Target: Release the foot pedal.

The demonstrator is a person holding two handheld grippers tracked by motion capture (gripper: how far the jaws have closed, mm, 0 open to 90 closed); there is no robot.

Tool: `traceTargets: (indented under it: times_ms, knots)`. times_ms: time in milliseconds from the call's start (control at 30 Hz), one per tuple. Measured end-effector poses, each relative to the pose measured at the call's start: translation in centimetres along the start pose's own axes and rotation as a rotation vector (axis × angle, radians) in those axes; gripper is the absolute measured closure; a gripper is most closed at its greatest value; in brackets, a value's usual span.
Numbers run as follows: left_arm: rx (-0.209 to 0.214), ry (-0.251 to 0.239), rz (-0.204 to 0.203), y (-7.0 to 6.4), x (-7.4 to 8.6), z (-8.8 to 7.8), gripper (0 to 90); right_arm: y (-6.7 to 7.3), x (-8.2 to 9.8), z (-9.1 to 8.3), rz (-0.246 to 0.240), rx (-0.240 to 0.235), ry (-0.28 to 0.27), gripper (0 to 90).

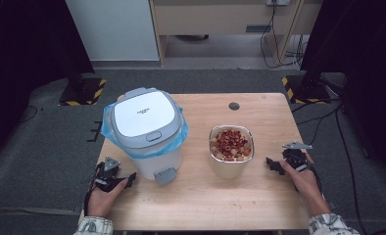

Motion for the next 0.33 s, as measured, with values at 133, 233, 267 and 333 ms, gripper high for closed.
traceTargets:
  times_ms: [133,233,267,333]
  knots:
    - [-0.006,-0.018,-0.006,0.07,0.10,0.07,14.4,0.30,0.22,-0.30,0.001,0.002,0.000,6.2]
    - [-0.007,-0.018,-0.007,0.09,0.12,0.10,12.8,0.51,0.36,-0.47,-0.006,-0.003,-0.001,6.1]
    - [-0.006,-0.017,-0.008,0.08,0.12,0.12,12.6,0.67,0.42,-0.54,-0.010,-0.010,0.000,5.9]
    - [-0.005,-0.017,-0.009,0.07,0.11,0.13,12.4,0.69,0.42,-0.55,-0.008,-0.009,0.001,5.9]
Point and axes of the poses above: each handheld gripper's, and its own axes: z roughly forward along the jaws, x roughly out of its underside, y roughly to its left, the point moved 7 cm from there along z, roughly forward along the jaws, and after that the axes turned 7 degrees about -y, right-handed, at the moved point
